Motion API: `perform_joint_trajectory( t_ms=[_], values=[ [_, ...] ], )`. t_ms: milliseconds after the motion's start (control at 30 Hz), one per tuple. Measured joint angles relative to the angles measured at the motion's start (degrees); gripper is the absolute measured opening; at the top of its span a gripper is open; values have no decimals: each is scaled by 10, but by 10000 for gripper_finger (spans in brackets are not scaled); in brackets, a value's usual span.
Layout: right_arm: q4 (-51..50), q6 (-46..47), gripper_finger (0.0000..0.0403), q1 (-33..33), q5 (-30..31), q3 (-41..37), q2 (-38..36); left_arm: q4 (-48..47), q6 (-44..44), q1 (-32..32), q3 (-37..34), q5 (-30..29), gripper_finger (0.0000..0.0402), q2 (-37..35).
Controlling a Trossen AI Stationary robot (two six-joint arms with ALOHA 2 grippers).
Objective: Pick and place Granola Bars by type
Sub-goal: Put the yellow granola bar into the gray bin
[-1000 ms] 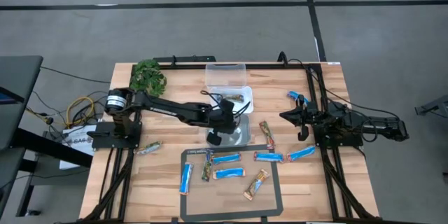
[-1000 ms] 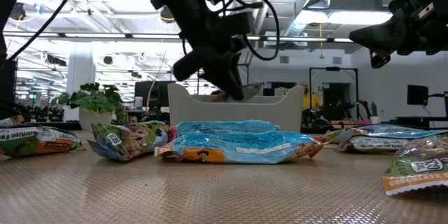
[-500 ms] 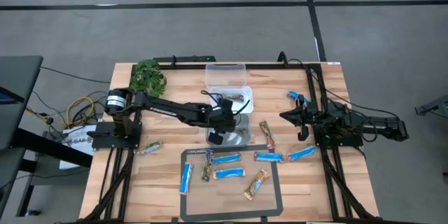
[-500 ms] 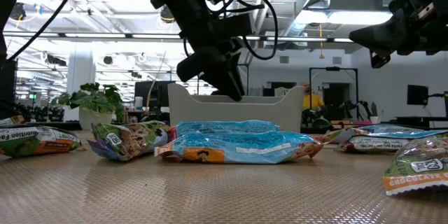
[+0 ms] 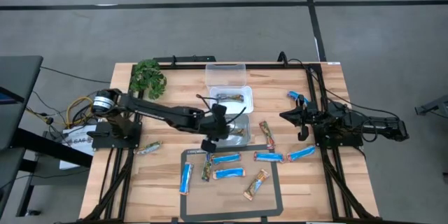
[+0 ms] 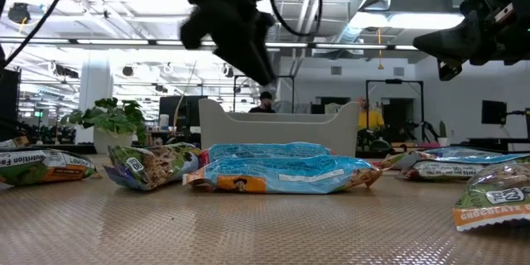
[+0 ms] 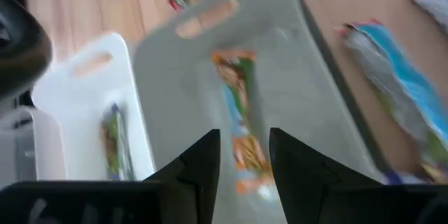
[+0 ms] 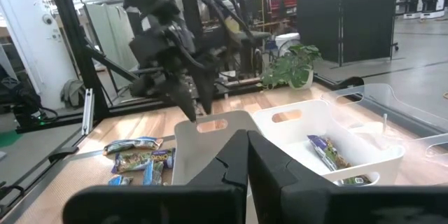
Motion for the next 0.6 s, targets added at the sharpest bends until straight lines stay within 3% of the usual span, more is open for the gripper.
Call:
perform_joint_trajectory(
  t_ms=[167, 400, 600],
  values=[
    [0, 0, 0, 0, 0, 0, 0, -120, -86, -31, 0, 0, 117, -42],
    [0, 0, 0, 0, 0, 0, 0, -337, -300, -69, -2, 0, 117, -89],
    [0, 0, 0, 0, 0, 0, 0, -395, -474, -91, -65, 20, 116, -138]
  ],
)
